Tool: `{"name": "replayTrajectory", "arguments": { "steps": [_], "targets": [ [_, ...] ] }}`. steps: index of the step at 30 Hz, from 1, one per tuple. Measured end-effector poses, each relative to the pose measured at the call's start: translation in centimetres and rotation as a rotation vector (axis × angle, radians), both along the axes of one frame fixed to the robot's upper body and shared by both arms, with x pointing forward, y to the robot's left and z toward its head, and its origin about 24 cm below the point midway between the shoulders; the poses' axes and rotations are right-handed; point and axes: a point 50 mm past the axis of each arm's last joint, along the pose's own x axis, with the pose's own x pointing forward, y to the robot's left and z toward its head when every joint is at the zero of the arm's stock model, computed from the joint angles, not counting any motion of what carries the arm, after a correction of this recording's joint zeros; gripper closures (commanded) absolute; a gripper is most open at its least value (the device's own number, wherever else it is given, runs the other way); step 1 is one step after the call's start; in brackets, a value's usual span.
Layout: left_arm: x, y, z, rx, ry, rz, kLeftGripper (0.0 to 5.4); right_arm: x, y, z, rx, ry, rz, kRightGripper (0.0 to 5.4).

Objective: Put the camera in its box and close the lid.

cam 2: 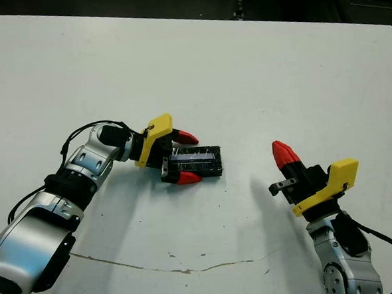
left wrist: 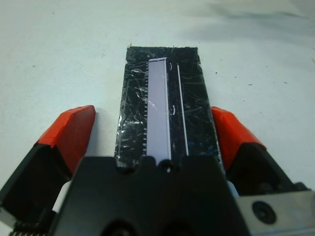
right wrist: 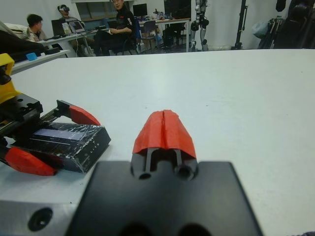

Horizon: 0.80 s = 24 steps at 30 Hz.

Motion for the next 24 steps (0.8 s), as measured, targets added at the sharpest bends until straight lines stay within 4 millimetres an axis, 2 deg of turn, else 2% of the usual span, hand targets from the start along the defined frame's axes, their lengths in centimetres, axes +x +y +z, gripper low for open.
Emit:
{"name": "replayTrajectory", "arguments": {
  "steps": [6, 24],
  "targets": [
    [-0.9, 1.7, 0.0, -0.034, 0.02, 0.002, 0.01, 0.0, 0.0, 0.0, -0.001, -0.001, 0.001, 5.4],
    [-1.9, 11.3, 0.7, 0.0, 0.012, 0.247, 0.01, 0.1, 0.0, 0.1, 0.011, 0.003, 0.007, 5.4]
  ]
}}
